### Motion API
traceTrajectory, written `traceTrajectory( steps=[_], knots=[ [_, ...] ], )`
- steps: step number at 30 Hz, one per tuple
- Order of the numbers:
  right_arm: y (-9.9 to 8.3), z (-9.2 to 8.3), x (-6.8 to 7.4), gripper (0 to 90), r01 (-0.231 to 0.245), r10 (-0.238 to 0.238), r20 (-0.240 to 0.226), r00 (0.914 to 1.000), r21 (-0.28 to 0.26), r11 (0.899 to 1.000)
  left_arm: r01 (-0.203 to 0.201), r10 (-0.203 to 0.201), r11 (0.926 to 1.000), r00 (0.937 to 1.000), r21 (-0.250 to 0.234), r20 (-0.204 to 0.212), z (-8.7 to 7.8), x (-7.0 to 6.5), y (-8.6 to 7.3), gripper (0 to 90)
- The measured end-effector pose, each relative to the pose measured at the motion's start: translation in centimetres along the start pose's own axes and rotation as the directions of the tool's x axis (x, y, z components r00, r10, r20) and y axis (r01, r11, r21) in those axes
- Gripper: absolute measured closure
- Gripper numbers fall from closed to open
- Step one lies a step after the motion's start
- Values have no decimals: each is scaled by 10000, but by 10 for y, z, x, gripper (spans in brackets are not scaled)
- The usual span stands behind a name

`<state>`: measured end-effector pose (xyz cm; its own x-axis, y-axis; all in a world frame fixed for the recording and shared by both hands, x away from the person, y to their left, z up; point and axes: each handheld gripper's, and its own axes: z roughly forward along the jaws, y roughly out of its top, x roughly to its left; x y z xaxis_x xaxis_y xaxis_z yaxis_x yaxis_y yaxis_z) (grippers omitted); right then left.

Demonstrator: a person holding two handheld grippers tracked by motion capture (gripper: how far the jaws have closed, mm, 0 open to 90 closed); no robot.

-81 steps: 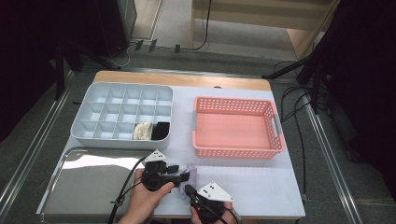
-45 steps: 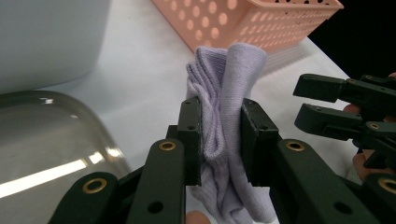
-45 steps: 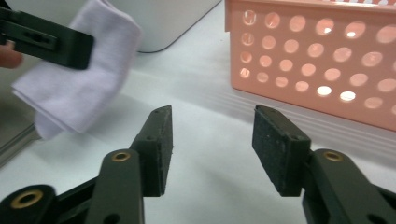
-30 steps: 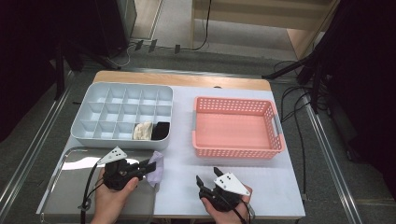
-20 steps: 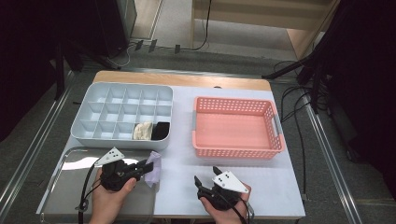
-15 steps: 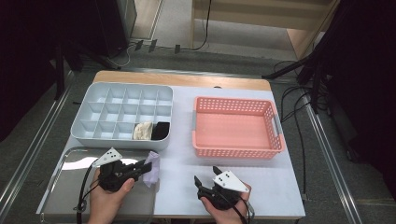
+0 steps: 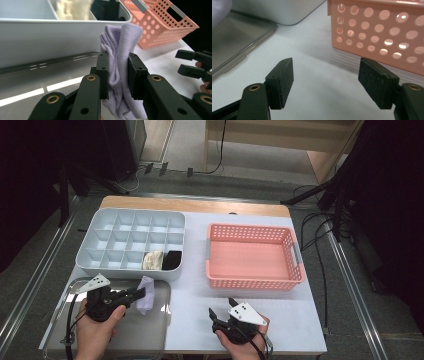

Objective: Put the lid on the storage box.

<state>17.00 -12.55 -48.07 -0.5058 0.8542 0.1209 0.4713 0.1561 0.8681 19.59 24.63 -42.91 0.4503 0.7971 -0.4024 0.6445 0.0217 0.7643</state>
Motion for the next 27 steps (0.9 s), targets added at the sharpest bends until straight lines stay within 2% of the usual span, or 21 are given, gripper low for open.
traceTrajectory(
  steps=[7,14,20,27],
  knots=[
    [-2,3,1,298,24,-24,28,10000,178,9998,109,-111,9998,9999,-175,-93,-8,11,4,743],
    [-4,6,1,299,52,-53,35,10000,293,9996,143,-166,9989,9985,-443,-515,-17,17,11,740],
    [-6,8,2,302,63,-65,67,10000,386,9992,316,-349,9961,9986,-828,-396,-23,24,25,739],
    [-8,10,4,303,56,-59,58,10000,482,9988,409,-459,9913,9982,-1250,-378,-22,30,42,739]
  ],
)
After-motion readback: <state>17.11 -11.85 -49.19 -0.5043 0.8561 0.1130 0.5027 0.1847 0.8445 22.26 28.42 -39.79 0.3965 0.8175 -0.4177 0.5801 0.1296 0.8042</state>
